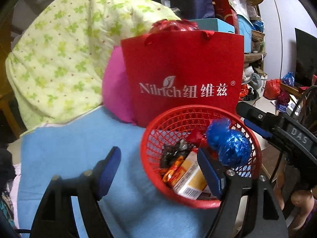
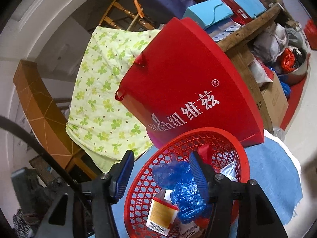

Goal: Collect trash

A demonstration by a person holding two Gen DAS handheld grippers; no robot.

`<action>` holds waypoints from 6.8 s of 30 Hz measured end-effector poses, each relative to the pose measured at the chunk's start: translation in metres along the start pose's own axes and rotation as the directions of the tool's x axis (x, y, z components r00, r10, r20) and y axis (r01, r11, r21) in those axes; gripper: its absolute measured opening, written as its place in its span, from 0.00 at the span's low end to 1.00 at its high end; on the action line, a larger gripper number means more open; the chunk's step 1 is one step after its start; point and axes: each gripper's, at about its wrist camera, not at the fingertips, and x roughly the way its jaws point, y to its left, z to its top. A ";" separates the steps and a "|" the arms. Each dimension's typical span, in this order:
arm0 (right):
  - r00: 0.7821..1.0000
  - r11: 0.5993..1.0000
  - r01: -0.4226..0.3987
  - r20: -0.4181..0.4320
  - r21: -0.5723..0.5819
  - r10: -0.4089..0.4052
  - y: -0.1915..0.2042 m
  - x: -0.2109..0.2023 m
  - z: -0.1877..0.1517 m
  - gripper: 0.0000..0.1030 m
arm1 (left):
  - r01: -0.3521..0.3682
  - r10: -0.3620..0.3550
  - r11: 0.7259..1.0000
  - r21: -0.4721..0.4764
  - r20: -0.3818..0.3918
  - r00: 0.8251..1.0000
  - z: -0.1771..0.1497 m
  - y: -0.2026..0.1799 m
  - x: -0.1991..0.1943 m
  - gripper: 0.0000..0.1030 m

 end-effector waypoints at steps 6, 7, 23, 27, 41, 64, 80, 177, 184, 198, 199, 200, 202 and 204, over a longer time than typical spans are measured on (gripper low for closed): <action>1.000 0.997 0.026 0.001 -0.069 -0.026 0.011 -0.001 -0.005 0.59 | -0.052 0.052 0.999 0.002 -0.002 0.999 -0.007 0.013 -0.025 0.78; 1.000 0.997 0.029 0.002 -0.076 -0.029 0.012 -0.001 -0.006 0.59 | -0.060 0.060 0.998 0.002 0.000 0.998 -0.009 0.015 -0.029 0.78; 0.992 0.975 0.103 0.092 -0.198 -0.086 0.038 -0.030 -0.020 0.64 | -0.123 0.124 0.990 -0.064 0.012 0.992 -0.030 0.054 -0.087 0.90; 0.992 0.979 0.118 0.072 -0.168 -0.108 0.035 -0.040 -0.027 0.64 | -0.144 0.146 0.987 -0.073 0.027 0.989 -0.032 0.062 -0.101 0.90; 0.986 0.943 0.155 -0.005 -0.294 -0.164 0.105 -0.094 -0.039 0.75 | -0.187 0.191 0.977 -0.107 0.034 0.981 -0.038 0.072 -0.144 0.90; 0.965 0.830 0.224 -0.004 -0.511 -0.262 0.189 -0.175 -0.043 0.76 | -0.253 0.259 0.964 -0.078 0.088 0.962 -0.035 0.054 -0.210 0.97; 0.970 0.837 0.216 0.012 -0.503 -0.243 0.199 -0.201 -0.033 0.82 | -0.277 0.283 0.959 -0.061 0.121 0.952 -0.030 0.035 -0.243 0.98; 0.959 0.805 0.272 0.079 -0.527 -0.272 0.215 -0.236 -0.027 0.82 | -0.260 0.265 0.964 -0.062 0.101 0.959 -0.032 0.026 -0.260 0.99; 0.959 0.803 0.273 0.085 -0.530 -0.270 0.219 -0.237 -0.029 0.82 | -0.261 0.266 0.963 -0.064 0.100 0.959 -0.032 0.026 -0.259 0.99; 0.959 0.804 0.270 0.078 -0.530 -0.271 0.220 -0.235 -0.032 0.82 | -0.259 0.264 0.964 -0.063 0.092 0.960 -0.036 0.026 -0.254 0.99; 0.960 0.804 0.269 0.077 -0.530 -0.271 0.220 -0.235 -0.031 0.82 | -0.262 0.267 0.963 -0.064 0.092 0.959 -0.035 0.025 -0.254 0.99; 0.960 0.804 0.270 0.079 -0.530 -0.270 0.220 -0.235 -0.032 0.82 | -0.262 0.267 0.963 -0.063 0.092 0.959 -0.036 0.025 -0.254 0.99; 0.960 0.805 0.270 0.082 -0.528 -0.269 0.219 -0.235 -0.032 0.82 | -0.257 0.262 0.964 -0.065 0.091 0.961 -0.036 0.025 -0.254 0.99; 0.960 0.805 0.270 0.084 -0.528 -0.267 0.219 -0.235 -0.032 0.82 | -0.261 0.266 0.963 -0.065 0.091 0.960 -0.035 0.025 -0.254 0.99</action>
